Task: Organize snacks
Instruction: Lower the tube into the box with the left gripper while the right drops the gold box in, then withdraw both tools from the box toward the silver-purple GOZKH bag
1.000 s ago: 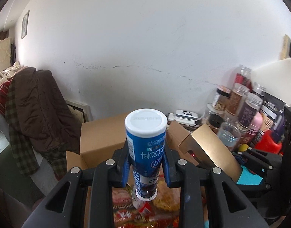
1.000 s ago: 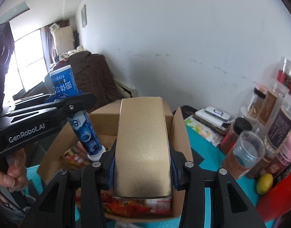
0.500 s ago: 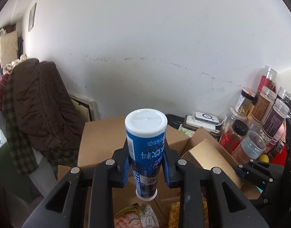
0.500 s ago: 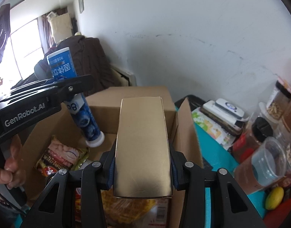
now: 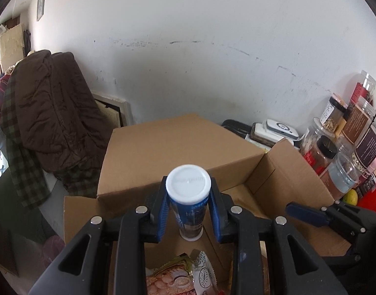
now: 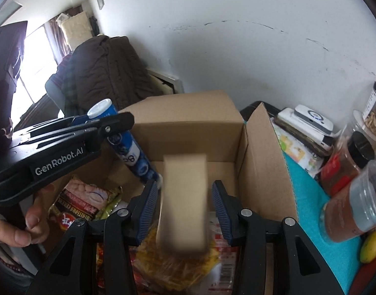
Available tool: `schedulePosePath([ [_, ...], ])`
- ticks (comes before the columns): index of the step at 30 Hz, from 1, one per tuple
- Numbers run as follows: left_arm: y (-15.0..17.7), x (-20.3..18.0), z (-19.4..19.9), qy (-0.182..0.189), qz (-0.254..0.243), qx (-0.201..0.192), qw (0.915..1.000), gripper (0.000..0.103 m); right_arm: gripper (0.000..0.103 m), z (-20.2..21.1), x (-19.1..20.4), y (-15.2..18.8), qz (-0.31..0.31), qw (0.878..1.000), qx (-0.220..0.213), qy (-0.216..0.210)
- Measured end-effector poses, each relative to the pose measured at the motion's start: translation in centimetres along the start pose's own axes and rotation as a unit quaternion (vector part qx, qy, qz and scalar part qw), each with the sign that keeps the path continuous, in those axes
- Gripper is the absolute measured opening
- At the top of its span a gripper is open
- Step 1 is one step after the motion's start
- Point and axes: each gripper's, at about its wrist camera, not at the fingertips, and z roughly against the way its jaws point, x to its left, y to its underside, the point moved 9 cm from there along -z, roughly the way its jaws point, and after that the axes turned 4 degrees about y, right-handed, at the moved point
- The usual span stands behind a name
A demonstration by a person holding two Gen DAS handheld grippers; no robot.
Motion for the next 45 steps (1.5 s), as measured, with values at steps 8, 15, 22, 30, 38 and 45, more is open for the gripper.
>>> schedulePosePath([
  [8, -0.6, -0.3, 1.7, -0.008, -0.010, -0.020, 0.9997, 0.029, 0.046, 1.0, 0.3, 0.3, 0.017, 1.000, -0.001, 0.020],
  [15, -1.7, -1.3, 4.3, -0.018, -0.028, -0.043, 0.9985, 0.029, 0.046, 2.7, 0.3, 0.1, 0.015, 0.999, -0.009, 0.028],
  [22, -2.1, -1.9, 7.3, -0.011, -0.022, -0.060, 0.9979, 0.029, 0.047, 6.0, 1.1, -0.6, 0.022, 0.999, -0.032, 0.037],
  [30, -2.3, -2.9, 12.1, -0.008, -0.026, -0.085, 0.9960, 0.029, 0.052, 10.7, 2.3, -1.2, 0.028, 0.996, -0.068, 0.044],
  [38, -0.6, -4.1, 16.3, -0.005, -0.032, -0.095, 0.9950, 0.029, 0.052, 15.4, 3.4, -0.3, 0.034, 0.994, -0.096, 0.051],
  [45, 1.6, -5.4, 19.3, 0.006, -0.035, -0.101, 0.9942, 0.029, 0.056, 19.2, 4.0, 1.5, 0.037, 0.991, -0.114, 0.058],
])
